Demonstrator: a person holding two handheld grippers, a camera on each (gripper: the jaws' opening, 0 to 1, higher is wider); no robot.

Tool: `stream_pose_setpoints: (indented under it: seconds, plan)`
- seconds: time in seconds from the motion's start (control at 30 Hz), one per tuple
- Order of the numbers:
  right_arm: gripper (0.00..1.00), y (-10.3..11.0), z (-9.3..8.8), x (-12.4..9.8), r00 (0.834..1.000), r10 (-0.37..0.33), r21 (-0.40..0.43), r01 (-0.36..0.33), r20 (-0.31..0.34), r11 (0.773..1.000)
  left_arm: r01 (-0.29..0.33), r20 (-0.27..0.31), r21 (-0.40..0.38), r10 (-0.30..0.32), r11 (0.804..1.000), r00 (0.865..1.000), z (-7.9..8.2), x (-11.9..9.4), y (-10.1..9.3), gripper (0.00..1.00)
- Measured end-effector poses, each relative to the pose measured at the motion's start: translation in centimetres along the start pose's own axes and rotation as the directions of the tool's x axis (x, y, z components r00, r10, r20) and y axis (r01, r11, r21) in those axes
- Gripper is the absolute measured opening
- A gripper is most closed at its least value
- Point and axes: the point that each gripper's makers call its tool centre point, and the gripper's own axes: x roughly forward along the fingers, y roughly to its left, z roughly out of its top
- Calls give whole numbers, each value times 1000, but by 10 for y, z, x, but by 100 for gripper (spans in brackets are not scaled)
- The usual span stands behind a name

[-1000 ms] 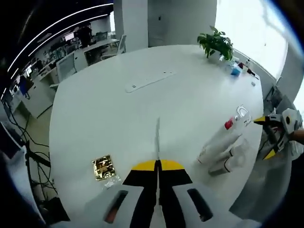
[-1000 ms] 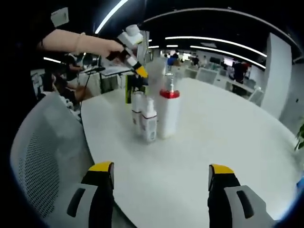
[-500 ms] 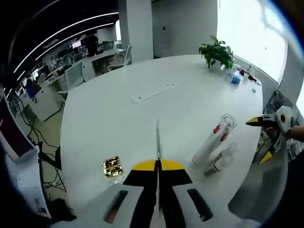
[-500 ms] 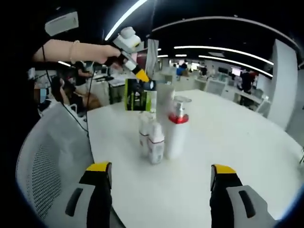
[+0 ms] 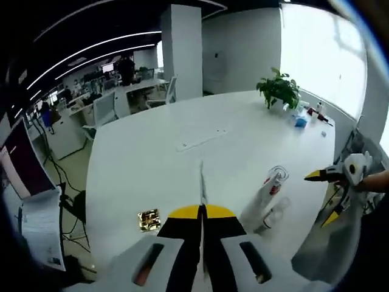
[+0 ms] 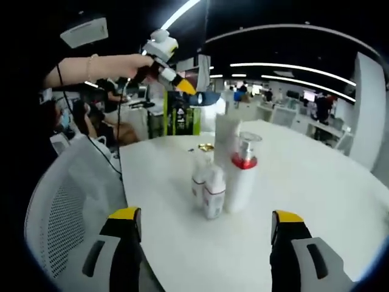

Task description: Arrange the skincare products in the storage area until every visible bottle or jar stands upright without overlapping.

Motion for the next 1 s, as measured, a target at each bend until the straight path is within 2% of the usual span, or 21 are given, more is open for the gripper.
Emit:
stream_pose_setpoints:
  seconds: [0.13,0.3,0.4,0.57,0.7,0.73,0.77,0.8,0.87,0.9,0.97,1.0]
  plan:
    - [93,0,11,-3,1000,-6,-14,7,20,1000,15,64,-16,-14,1000,998,21,-14,-3,0]
    - [97,-6,45,-7,993,-24,28,21,115,999,32,157,-5,-31,999,987,50,-33,-12,0]
    - [99,-9,63,-11,987,-30,44,23,160,999,47,195,-4,-45,999,980,60,-45,-20,0]
    - [99,-8,78,-14,980,-25,57,14,196,998,81,237,-10,-76,997,969,68,-58,-38,0]
    - [99,0,92,-16,971,6,103,-31,238,994,106,276,-25,-95,994,956,74,-69,-53,0]
    - [99,9,99,-18,964,44,115,-77,264,990,127,289,-37,-111,991,951,77,-70,-49,0]
    - [99,16,104,-19,957,70,128,-110,282,986,152,303,-50,-130,987,944,79,-72,-54,0]
    - [99,25,112,-20,943,107,157,-163,315,974,161,325,-50,-136,986,936,85,-75,-55,0]
    - [99,39,123,-23,914,171,194,-255,368,947,180,332,-50,-153,982,931,88,-78,-59,0]
    - [98,46,134,-25,882,197,234,-318,429,919,191,342,-51,-162,980,926,91,-80,-62,0]
    - [98,57,145,-27,838,240,269,-408,490,873,231,371,-52,-196,972,908,100,-86,-71,0]
    - [97,61,150,-26,816,255,301,-454,519,839,247,388,-44,-211,968,897,102,-93,-77,0]
